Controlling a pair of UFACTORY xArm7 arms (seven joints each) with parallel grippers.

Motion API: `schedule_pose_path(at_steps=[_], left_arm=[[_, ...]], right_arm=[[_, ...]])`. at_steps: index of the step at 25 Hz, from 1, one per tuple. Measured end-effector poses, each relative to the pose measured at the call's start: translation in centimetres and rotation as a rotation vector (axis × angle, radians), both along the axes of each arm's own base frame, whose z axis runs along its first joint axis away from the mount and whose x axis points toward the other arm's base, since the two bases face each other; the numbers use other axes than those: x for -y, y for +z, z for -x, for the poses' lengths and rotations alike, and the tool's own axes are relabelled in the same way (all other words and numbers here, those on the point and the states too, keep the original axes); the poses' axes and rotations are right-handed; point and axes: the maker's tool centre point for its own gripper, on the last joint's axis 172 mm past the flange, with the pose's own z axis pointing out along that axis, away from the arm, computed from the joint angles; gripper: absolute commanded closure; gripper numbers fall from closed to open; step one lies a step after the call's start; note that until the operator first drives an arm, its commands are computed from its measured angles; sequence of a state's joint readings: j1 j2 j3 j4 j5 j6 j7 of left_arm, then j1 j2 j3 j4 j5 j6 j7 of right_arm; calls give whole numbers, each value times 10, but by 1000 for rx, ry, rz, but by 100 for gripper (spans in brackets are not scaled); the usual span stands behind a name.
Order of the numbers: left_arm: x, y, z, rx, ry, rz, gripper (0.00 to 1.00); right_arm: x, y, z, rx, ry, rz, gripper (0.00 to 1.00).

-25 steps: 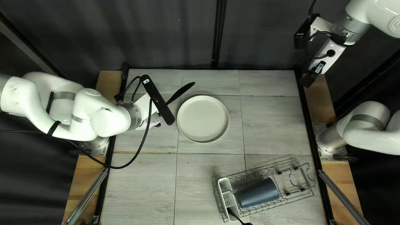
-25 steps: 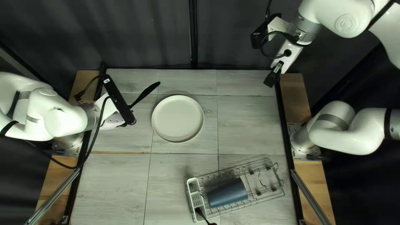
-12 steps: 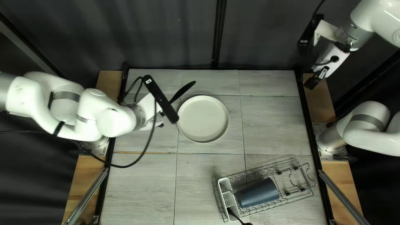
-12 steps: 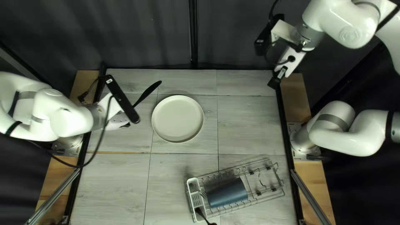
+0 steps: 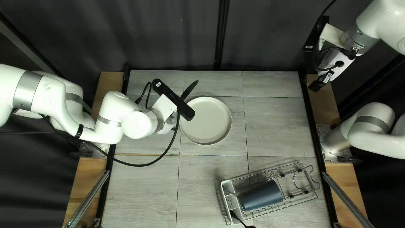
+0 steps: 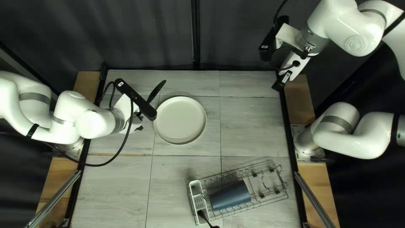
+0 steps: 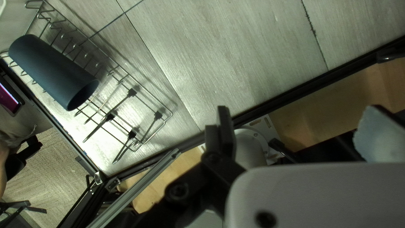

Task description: Pick up and place plate onto table. Place down one fork to the left of the plate. Place spoon and knife to the right of the plate. Place cup above the knife and spoon

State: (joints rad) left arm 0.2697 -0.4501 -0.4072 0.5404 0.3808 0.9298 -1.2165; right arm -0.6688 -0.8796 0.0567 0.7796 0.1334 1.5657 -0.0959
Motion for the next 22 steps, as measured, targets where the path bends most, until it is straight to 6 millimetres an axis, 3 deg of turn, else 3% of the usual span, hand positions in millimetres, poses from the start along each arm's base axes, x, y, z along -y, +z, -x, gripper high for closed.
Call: schedule_pose_path(at_steps=[10,15,22], left_arm=[[4,-30,-41,37,325,153,100],[5,-44,-59,71,406,223,100],[5,-45,-60,75,413,229,100]], right_arm=[[0,0,0,0,0,0,0],[0,0,0,0,0,0,0],[0,0,0,0,0,0,0]])
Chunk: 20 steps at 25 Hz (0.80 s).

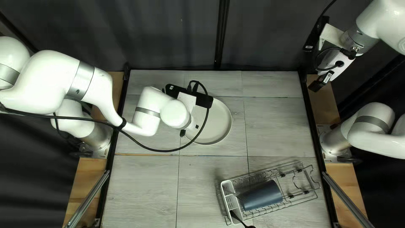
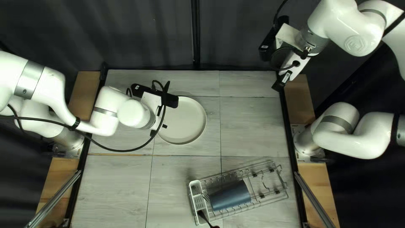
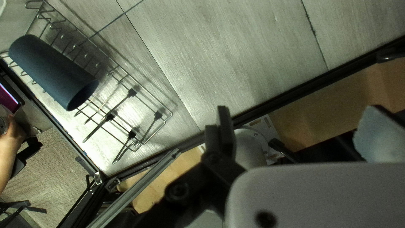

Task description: Pick up and place plate onto table. Place down one fork to the left of the plate. Place spoon and knife to the right of the plate. Place cup above the knife and spoon

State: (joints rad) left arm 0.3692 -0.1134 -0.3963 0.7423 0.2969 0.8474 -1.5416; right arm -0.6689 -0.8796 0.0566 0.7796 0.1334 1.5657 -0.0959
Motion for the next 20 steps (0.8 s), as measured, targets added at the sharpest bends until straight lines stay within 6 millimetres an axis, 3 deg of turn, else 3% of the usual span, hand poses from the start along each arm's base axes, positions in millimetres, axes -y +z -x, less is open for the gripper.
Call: schedule_pose_path(at_steps=[4,10,17,20], left_arm=[[-4,-5,-5,12,5,5,100],[4,-12,-33,54,85,88,100],[-1,-11,-39,67,122,113,100],[-8,-12,-63,81,159,135,100]], right_arm=[[0,0,0,0,0,0,0],[0,0,0,0,0,0,0],[0,0,0,0,0,0,0],[0,0,0,0,0,0,0]])
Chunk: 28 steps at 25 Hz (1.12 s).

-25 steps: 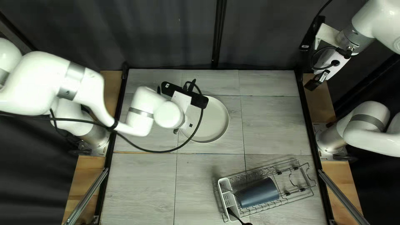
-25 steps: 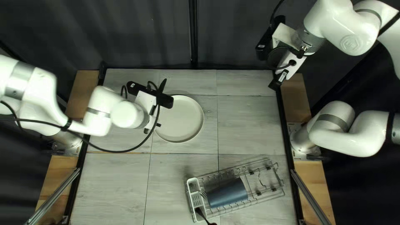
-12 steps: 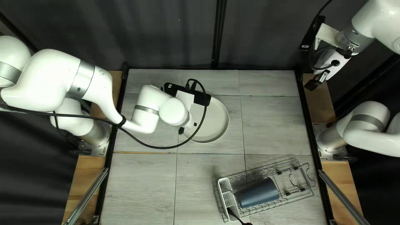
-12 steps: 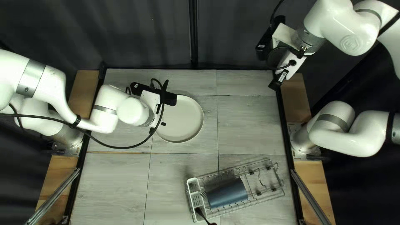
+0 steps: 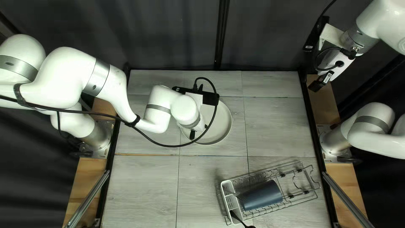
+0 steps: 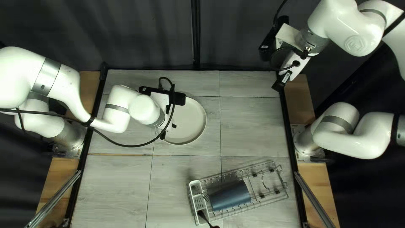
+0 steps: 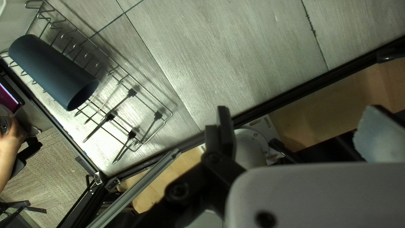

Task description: Pick up and place plate onto table. Place down one fork to the left of the plate. Place spoon and knife to the right of the plate. Place cup above the knife and spoon

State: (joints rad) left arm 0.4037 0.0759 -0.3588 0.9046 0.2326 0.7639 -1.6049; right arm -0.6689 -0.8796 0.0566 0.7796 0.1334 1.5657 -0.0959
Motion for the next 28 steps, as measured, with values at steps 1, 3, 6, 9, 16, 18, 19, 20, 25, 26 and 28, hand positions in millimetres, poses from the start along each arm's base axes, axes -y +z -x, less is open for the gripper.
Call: schedule_pose_path(at_steps=[1,3,6,9,16,18,19,20,25,26,28], left_arm=[[-4,-2,-10,3,10,7,100],[-12,-7,-30,11,29,19,100],[-23,-15,-53,32,58,32,100],[-27,-23,-74,52,84,41,100],[-23,-33,-121,80,88,54,100],[-20,-38,-130,81,82,61,100],[-18,-42,-134,81,79,64,100],[-17,-45,-138,80,76,68,100],[-9,-60,-155,79,60,95,100],[-8,-63,-158,78,59,100,100],[-8,-69,-163,76,64,111,100]], right_arm=[[0,0,0,0,0,0,0],[0,0,0,0,0,0,0],[0,0,0,0,0,0,0],[0,0,0,0,0,0,0],[0,0,0,0,0,0,0],[0,0,0,0,0,0,0],[0,0,0,0,0,0,0],[0,0,0,0,0,0,0],[0,0,0,0,0,0,0],[0,0,0,0,0,0,0],[0,0,0,0,0,0,0]])
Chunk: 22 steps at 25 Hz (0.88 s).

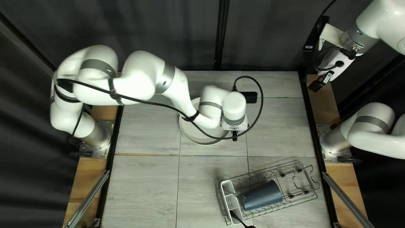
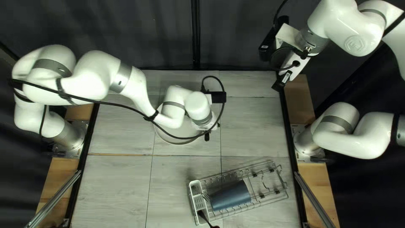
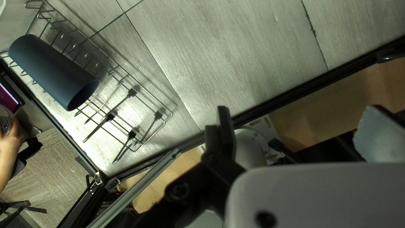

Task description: Pick up and place plate onto table. Place down one fork to the left of the plate. Place spoon and knife to the right of the plate. Place cup above the knife and spoon

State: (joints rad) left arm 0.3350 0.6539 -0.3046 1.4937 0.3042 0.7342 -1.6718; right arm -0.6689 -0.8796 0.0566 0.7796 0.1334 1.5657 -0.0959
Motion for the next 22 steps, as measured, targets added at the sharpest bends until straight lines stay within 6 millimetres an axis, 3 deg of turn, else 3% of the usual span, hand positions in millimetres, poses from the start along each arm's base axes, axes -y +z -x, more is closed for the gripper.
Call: schedule_pose_path(at_steps=[17,22], left_arm=[[-19,-28,-22,-9,35,61,100],[-24,-38,-21,-17,36,77,93]], right_arm=[[0,0,0,0,0,0,0],[0,0,0,0,0,0,0]])
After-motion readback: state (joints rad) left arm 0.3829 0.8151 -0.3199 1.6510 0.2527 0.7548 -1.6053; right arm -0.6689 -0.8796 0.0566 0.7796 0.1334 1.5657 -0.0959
